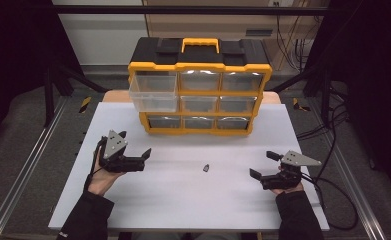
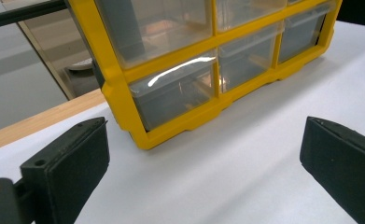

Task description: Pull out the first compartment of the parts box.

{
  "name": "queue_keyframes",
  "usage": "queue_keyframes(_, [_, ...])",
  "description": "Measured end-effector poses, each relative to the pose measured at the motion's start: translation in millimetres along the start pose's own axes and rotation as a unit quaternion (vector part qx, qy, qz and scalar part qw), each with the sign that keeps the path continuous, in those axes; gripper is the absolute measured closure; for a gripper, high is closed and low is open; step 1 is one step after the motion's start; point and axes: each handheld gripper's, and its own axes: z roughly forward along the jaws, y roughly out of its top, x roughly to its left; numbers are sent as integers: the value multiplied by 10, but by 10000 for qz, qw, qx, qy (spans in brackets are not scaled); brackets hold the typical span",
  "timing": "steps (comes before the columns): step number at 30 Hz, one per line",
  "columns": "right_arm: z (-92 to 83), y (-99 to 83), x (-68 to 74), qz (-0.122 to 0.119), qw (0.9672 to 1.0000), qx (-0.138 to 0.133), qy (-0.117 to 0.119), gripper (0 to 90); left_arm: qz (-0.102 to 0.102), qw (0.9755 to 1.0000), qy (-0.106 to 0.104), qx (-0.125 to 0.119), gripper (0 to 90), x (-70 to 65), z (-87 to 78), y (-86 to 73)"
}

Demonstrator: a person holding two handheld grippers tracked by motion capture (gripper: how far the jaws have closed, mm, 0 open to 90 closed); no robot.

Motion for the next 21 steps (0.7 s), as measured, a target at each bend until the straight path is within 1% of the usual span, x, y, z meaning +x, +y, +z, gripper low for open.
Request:
queue_keyframes(3, [5,-2,2,7,10000,18,4,2,26,10000,-8,50,12,-30,35,-44])
queue_keyframes(7, [3,-1,0,0,10000,4,6,2,16,9999,-108,107,16,-59,72,-83])
queue_keyframes(10, [3,-1,1,0,10000,5,5,2,76,9997,-157,190,18,-86,100,-107])
queue_keyframes(13, [5,-3,4,7,10000,16,12,2,35,9993,-307,188,18,-112,123,-135])
queue_keyframes(14, [7,-4,4,9,10000,22,12,2,32,9993,-325,186,18,-122,130,-142])
queue_keyframes(16, [8,-5,5,14,10000,32,12,2,-42,9989,-426,186,18,-133,144,-155])
queue_keyframes(21, [20,-10,7,1,10000,49,10,2,-164,9975,-632,278,12,-159,191,-166])
